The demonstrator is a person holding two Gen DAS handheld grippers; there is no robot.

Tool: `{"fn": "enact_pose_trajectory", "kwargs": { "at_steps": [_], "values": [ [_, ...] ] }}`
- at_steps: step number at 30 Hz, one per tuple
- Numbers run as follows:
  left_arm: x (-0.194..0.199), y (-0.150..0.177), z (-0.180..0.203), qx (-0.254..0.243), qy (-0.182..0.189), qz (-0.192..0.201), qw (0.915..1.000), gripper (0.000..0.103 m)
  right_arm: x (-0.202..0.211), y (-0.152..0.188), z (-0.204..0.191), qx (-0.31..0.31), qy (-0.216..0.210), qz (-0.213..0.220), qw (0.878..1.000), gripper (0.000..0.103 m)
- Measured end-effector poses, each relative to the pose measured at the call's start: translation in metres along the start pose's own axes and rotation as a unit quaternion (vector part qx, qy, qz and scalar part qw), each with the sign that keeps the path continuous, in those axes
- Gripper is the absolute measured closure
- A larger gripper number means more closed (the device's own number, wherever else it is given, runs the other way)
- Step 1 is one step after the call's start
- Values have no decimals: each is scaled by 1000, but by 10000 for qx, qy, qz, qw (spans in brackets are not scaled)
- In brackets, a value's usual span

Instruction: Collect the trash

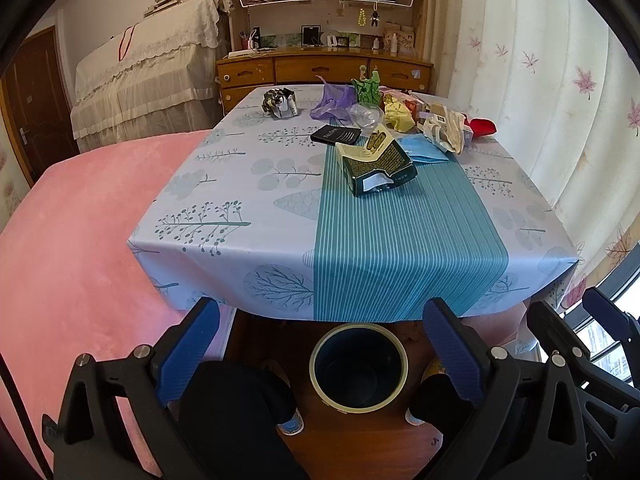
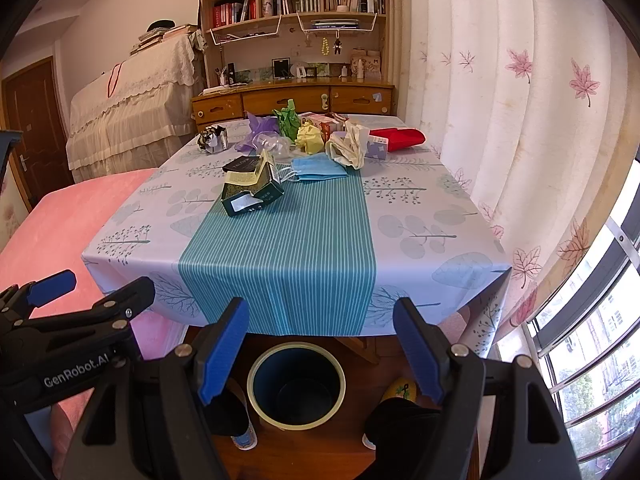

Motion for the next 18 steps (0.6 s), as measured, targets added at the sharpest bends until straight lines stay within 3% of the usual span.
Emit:
{"fn": "enact_pose_trajectory", "kwargs": {
  "at_steps": [7, 18],
  "values": [
    [-8, -12, 8, -27, 86, -81, 9999, 6, -3, -5, 0, 25, 26, -1, 10000, 28],
    [-20, -62, 0, 104, 150, 75, 9998, 7, -17, -54, -7, 211, -19, 182, 9996, 28]
  ]
}}
Point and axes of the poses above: each gripper's, at about its wrist camera, not at the fingertips, and x roughly against the way its jaws point, z to its right, y to its underside, the point moved 2 cm from there along -x, roughly the way its jaws point, and after that the axes turned 4 degrees about -z, right-handed, at the moved point
